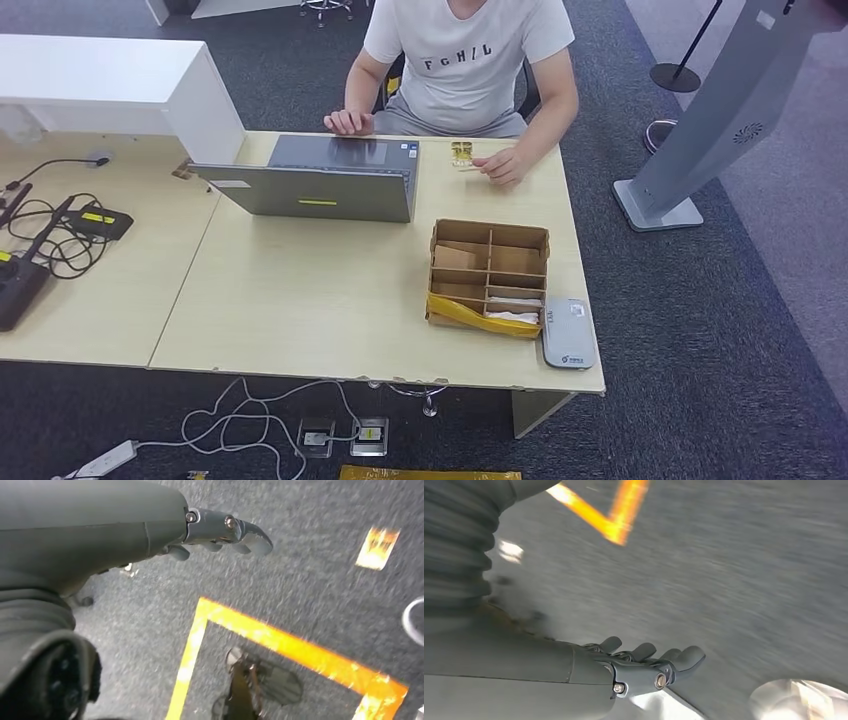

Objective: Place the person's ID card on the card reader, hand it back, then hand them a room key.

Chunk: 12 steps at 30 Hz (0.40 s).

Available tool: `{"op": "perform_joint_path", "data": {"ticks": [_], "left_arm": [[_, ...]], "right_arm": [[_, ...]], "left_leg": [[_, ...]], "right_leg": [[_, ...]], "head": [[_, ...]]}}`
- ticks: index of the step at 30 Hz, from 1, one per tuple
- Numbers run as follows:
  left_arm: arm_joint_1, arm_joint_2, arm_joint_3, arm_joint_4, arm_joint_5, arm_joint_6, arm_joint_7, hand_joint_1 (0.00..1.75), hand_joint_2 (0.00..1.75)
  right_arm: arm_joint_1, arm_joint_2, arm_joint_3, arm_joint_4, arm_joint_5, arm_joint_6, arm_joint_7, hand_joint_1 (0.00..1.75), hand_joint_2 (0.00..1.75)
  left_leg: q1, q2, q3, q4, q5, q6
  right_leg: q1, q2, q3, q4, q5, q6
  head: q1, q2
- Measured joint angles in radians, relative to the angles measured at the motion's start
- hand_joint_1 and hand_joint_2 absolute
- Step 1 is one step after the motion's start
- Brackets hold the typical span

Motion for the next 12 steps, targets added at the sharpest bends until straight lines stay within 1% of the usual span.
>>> {"op": "perform_joint_path", "data": {"ticks": [2, 4, 5, 6, 8, 10, 12], "left_arm": [[0.000, -0.004, 0.000, 0.000, -0.004, -0.018, 0.010, 0.00, 0.00], [0.000, -0.005, 0.000, 0.000, -0.008, -0.030, 0.003, 0.00, 0.00], [0.000, -0.005, 0.000, 0.000, -0.009, -0.030, -0.008, 0.00, 0.00], [0.000, -0.003, 0.000, 0.000, -0.012, -0.029, -0.025, 0.00, 0.00], [-0.001, 0.000, 0.000, 0.000, -0.019, -0.033, -0.061, 0.00, 0.00], [-0.001, 0.005, 0.000, 0.000, -0.022, -0.049, -0.071, 0.00, 0.00], [-0.002, 0.007, 0.000, 0.000, -0.020, -0.063, -0.060, 0.00, 0.00]], "right_arm": [[0.007, 0.053, -0.009, 0.008, 0.015, -0.023, 0.036, 0.00, 1.75], [0.010, 0.090, -0.014, 0.011, 0.024, -0.054, 0.041, 0.00, 1.75], [0.011, 0.102, -0.018, 0.012, 0.020, -0.056, 0.038, 0.00, 1.31], [0.011, 0.112, -0.023, 0.012, 0.008, -0.037, 0.034, 0.00, 0.87], [0.011, 0.128, -0.039, 0.012, -0.028, 0.058, 0.021, 0.00, 0.00], [0.011, 0.141, -0.054, 0.014, -0.063, 0.164, -0.005, 0.00, 0.00], [0.011, 0.150, -0.065, 0.015, -0.083, 0.209, -0.040, 0.00, 0.00]], "left_leg": [[0.000, 0.000, 0.000, 0.000, 0.000, -0.001], [0.000, 0.000, 0.000, 0.000, 0.001, -0.001], [0.000, 0.000, 0.000, 0.000, 0.001, -0.001], [0.000, 0.000, 0.001, 0.000, 0.001, -0.001], [0.000, 0.000, 0.001, 0.000, 0.001, -0.001], [-0.001, 0.000, 0.001, 0.000, 0.001, -0.001], [-0.001, 0.000, 0.002, 0.000, 0.001, -0.001]], "right_leg": [[0.000, 0.000, 0.000, 0.000, 0.000, 0.000], [0.000, 0.000, 0.001, 0.000, 0.000, 0.000], [0.000, 0.000, 0.001, 0.000, 0.000, 0.000], [0.000, 0.000, 0.001, 0.000, 0.000, 0.000], [0.000, 0.000, 0.001, 0.000, 0.000, -0.001], [-0.001, 0.000, 0.002, 0.000, 0.000, -0.001], [-0.001, 0.000, 0.002, 0.000, 0.000, -0.001]], "head": [[0.000, 0.000], [0.000, 0.000], [0.001, 0.000], [0.001, 0.000], [0.001, 0.000], [0.000, 0.000], [0.000, 0.000]]}}
